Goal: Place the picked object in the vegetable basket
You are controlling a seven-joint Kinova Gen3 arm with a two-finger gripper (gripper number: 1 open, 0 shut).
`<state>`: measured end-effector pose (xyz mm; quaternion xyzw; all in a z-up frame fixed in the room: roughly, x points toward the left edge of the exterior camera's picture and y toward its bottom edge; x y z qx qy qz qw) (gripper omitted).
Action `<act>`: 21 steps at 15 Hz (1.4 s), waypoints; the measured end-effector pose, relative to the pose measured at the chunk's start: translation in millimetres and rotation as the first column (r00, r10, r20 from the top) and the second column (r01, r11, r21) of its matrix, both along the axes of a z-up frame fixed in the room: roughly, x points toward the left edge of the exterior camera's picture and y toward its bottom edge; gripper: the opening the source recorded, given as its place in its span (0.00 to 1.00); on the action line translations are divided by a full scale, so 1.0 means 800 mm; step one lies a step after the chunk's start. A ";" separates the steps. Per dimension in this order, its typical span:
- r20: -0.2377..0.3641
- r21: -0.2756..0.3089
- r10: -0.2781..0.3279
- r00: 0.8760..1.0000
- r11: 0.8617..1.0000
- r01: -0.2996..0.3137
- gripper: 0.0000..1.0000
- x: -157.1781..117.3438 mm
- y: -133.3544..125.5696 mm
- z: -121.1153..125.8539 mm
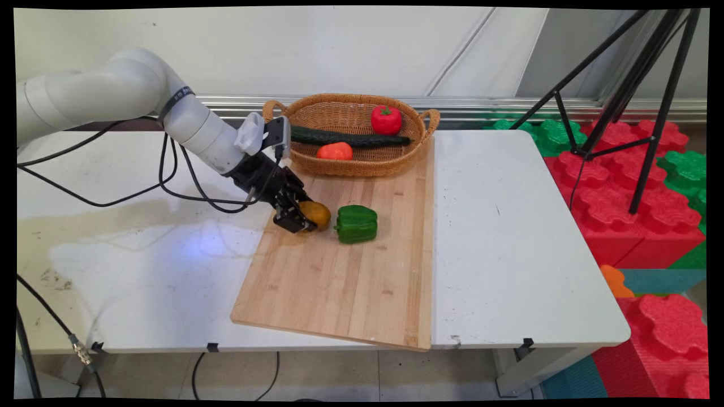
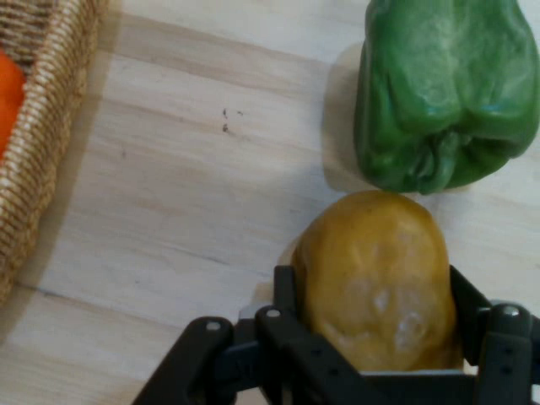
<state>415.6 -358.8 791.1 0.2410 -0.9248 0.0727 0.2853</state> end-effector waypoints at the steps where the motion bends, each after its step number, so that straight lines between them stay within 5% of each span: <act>1: -0.005 -0.002 0.003 1.000 1.000 -0.003 0.00 0.000 0.002 0.003; 13: -0.093 -0.045 0.060 0.994 0.997 -0.065 0.00 0.028 0.037 0.074; 21: -0.176 -0.079 0.136 0.975 0.985 -0.152 0.00 0.046 0.042 0.131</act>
